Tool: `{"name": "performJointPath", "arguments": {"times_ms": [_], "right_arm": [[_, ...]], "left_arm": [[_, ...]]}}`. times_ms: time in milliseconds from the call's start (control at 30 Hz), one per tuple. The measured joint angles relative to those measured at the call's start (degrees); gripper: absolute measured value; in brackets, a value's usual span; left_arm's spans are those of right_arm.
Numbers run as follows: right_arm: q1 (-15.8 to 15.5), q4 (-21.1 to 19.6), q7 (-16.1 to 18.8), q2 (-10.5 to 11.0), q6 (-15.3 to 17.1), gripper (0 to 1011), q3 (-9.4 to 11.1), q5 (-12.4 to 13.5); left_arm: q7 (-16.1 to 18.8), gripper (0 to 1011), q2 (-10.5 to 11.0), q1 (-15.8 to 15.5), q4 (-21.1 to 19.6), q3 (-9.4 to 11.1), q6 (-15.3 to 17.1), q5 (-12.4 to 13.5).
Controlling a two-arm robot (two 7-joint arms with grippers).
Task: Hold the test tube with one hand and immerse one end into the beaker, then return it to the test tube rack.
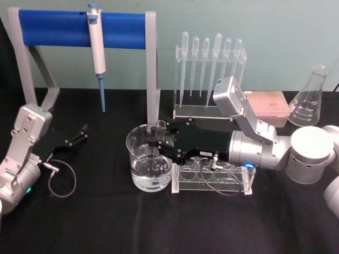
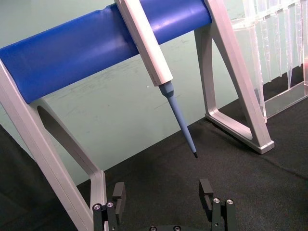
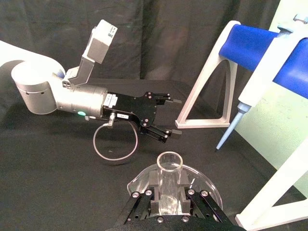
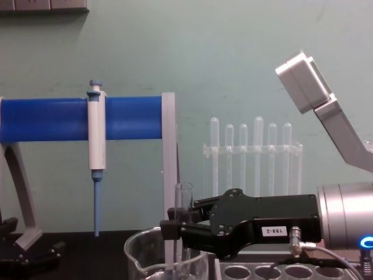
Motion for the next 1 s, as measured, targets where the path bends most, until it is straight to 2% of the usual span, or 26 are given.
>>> {"name": "performJointPath", "arguments": {"times_ms": [867, 1000], "right_arm": [[0.0, 0.0, 0.01, -0.01, 0.0, 238, 0.02, -0.02], [-0.19, -1.14, -0.18, 0.3, 0.04, 238, 0.6, -0.17]], "left_arm": [[0.0, 1000, 0.0, 0.01, 0.0, 0.0, 0.0, 0.0], [0.0, 1000, 0.0, 0.0, 0.0, 0.0, 0.0, 0.0]]}}
